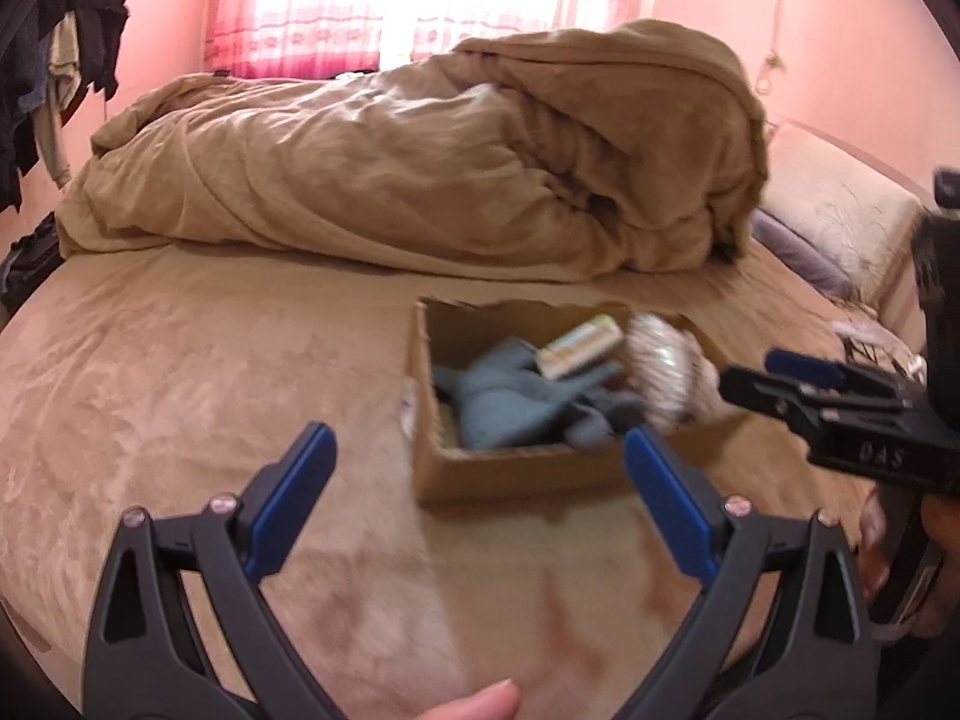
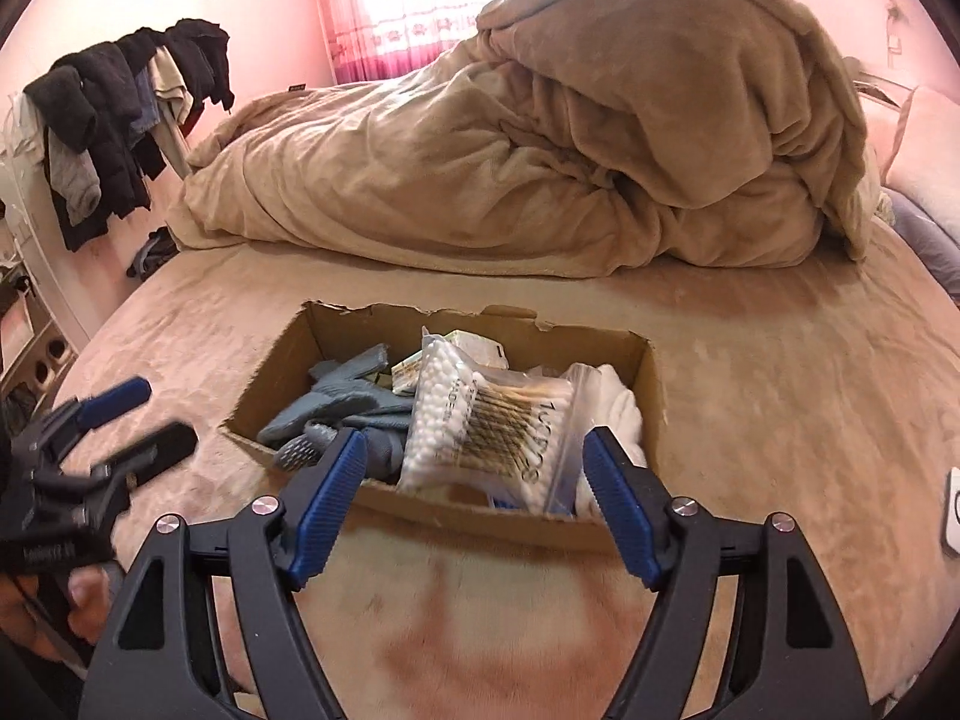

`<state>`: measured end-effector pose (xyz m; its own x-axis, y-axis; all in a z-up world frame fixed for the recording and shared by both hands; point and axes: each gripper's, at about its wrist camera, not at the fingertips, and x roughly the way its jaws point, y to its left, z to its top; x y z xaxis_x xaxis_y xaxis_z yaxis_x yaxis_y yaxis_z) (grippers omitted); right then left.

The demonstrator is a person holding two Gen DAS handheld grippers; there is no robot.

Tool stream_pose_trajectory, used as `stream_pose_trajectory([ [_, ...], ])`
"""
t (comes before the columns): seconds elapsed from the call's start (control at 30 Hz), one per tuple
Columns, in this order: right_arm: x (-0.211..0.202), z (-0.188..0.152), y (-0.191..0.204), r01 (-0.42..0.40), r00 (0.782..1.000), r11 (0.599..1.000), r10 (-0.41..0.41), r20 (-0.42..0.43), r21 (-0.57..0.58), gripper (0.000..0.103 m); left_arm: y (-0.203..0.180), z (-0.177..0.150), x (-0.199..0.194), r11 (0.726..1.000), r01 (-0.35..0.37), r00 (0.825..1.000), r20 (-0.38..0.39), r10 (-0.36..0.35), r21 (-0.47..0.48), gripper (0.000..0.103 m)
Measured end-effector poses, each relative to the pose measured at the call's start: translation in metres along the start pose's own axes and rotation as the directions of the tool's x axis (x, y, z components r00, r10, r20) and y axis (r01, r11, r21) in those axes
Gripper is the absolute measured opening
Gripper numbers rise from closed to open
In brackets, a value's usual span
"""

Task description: Organize objects

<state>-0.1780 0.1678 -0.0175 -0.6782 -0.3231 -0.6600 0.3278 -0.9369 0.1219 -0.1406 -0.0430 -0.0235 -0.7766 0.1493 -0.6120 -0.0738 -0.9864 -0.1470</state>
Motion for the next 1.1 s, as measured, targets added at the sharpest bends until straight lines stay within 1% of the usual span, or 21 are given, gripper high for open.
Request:
stream_pose_trajectory([
  [0.17,-0.031,-0.011,0.007,-0.014,1.000,1.000,0.015,0.014,-0.017,0.078,-0.016,-0.012,-0.033,1.000,0.006,1.000,-0.019,-0.007,-0.013,0.098],
  [0.3,-0.057,-0.021,0.009,-0.025,0.999,1.000,0.026,0.032,-0.016,0.078,-0.028,-0.018,-0.064,1.000,-0.006,1.000,-0.002,0.006,0.000,0.098],
  [0.57,-0.111,-0.041,0.020,-0.038,0.996,0.999,0.040,0.082,-0.027,0.078,-0.052,-0.034,-0.117,1.000,-0.009,1.000,0.017,0.009,0.019,0.098],
  [0.83,-0.152,-0.071,0.032,-0.082,0.991,0.996,0.084,0.099,-0.029,0.078,-0.074,-0.058,-0.159,0.999,-0.022,1.000,0.019,0.021,0.050,0.098],
  [0.97,-0.168,-0.083,0.039,-0.079,0.991,0.996,0.083,0.103,-0.039,0.078,-0.085,-0.068,-0.179,0.996,-0.029,0.999,0.027,0.027,0.087,0.098],
  [1.1,-0.174,-0.089,0.044,-0.078,0.991,0.996,0.083,0.105,-0.045,0.078,-0.088,-0.076,-0.181,0.995,-0.035,0.999,0.004,0.035,0.090,0.098],
])
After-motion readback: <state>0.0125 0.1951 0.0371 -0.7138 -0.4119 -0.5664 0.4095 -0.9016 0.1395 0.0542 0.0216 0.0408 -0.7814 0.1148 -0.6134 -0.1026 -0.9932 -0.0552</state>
